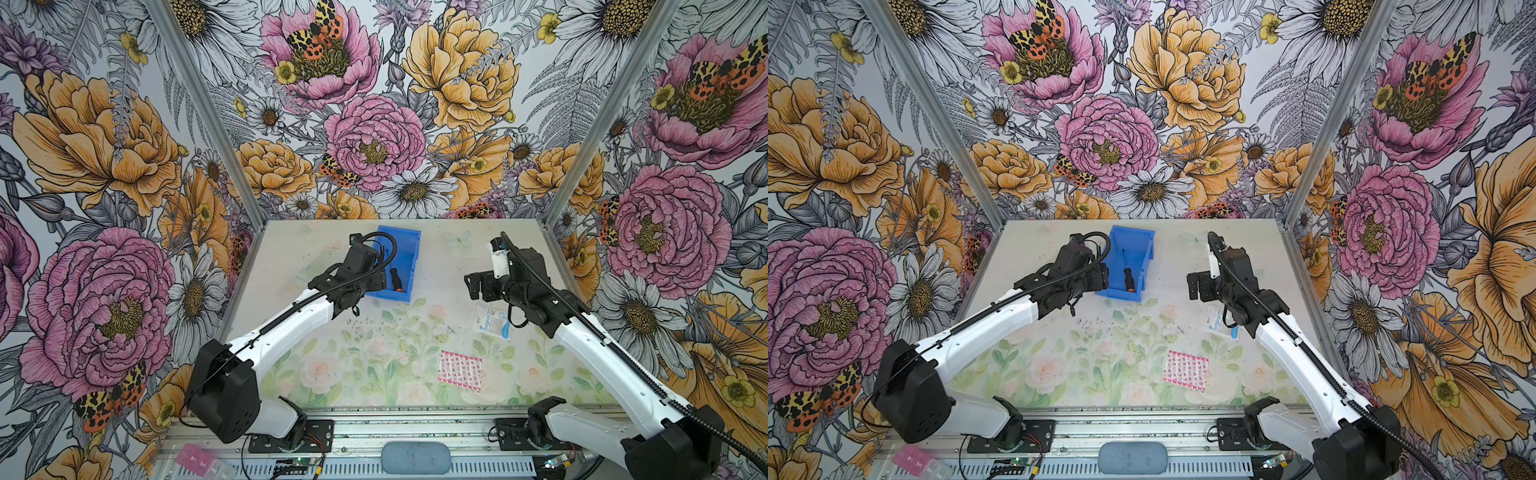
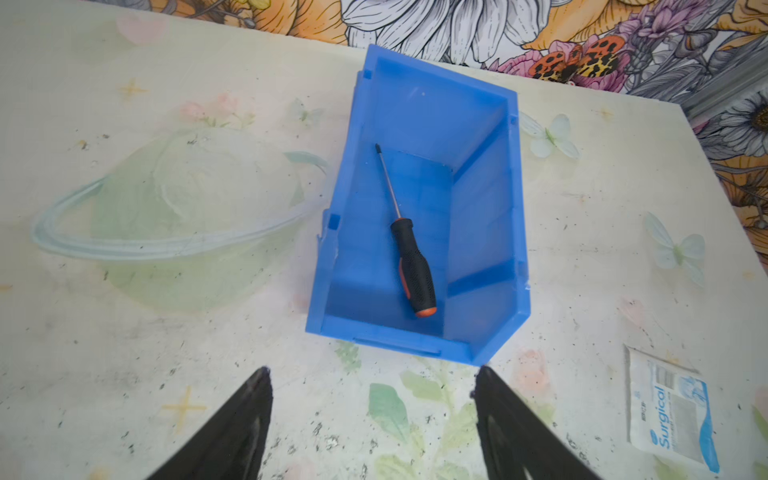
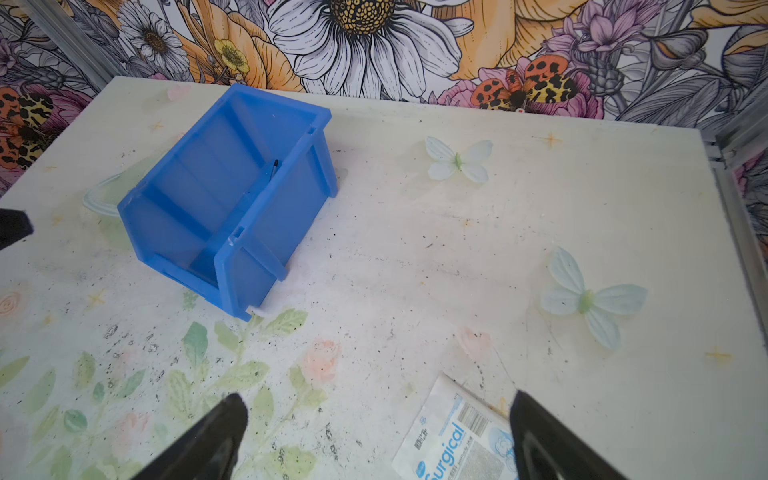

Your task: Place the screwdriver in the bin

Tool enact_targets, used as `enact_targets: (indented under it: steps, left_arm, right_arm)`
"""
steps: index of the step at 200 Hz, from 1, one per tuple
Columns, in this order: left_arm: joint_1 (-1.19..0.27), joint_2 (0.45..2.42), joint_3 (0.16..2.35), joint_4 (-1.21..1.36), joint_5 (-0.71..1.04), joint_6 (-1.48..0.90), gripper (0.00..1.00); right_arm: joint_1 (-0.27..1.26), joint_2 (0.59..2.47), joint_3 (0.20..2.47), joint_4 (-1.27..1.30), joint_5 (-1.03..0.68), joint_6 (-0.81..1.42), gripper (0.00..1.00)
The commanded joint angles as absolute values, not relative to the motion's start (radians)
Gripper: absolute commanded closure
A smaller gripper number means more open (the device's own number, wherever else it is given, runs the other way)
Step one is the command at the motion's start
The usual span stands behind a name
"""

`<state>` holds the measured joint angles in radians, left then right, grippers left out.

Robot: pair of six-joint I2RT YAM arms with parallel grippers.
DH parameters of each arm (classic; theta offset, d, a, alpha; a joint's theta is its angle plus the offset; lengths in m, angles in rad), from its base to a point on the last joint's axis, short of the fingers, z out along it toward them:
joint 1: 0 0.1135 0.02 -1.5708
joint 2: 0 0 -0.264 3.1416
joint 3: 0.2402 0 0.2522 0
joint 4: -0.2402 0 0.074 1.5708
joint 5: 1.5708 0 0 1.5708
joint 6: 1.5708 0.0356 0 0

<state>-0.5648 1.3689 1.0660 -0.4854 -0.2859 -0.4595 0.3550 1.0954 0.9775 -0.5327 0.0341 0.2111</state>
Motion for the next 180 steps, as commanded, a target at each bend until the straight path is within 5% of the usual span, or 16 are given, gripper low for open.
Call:
enact_targets:
  steps: [1,36,81,127,180]
  left_arm:
    - [-0.504,1.259,0.971,-0.493,-0.317,-0.435,0.20]
    - [-0.371,1.021,0.799,-0.488,-0.321,-0.408,0.02]
    - [-0.163,0.854,0.621,-0.390,-0.315,-0.356,0.01]
    - [-0.134,0.859,0.515,-0.264,-0.438,-0.288,0.01]
    - [-0.114,0.859,0.468,-0.251,-0.363,-0.129,0.01]
  right_arm:
    - [0.341,1.050,0.932,-0.506,0.126,0.228,0.00]
    - [0.278,1.019,0.854,-0.491,0.178,0.251,0.00]
    - [0.189,0.971,0.738,-0.451,0.252,0.296,0.01]
    - [0.159,0.855,0.575,-0.302,0.249,0.274,0.00]
    - [0.109,0.750,0.426,-0.168,0.277,0.113,0.00]
